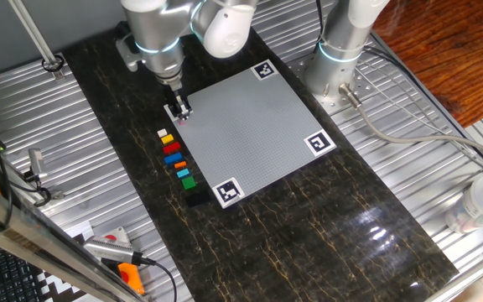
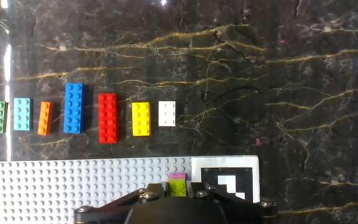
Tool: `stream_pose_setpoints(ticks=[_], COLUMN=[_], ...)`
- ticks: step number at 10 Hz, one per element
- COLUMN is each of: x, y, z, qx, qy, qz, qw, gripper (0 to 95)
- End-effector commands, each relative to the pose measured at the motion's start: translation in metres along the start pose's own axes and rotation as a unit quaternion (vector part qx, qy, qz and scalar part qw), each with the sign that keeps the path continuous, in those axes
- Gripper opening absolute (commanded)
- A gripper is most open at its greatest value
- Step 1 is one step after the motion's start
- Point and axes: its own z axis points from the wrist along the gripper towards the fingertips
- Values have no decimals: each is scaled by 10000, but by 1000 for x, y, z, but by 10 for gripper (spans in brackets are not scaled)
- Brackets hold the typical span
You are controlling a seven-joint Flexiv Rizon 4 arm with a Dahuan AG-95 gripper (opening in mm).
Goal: Build with small Lego blocks
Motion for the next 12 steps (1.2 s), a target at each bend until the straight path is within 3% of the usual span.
stream_pose_setpoints(ticks=[1,12], x=[0,0], y=[0,-1], z=[1,1], qx=[9,42], qy=[1,3], qz=[-10,-83], qw=[10000,10000], gripper=[0,0])
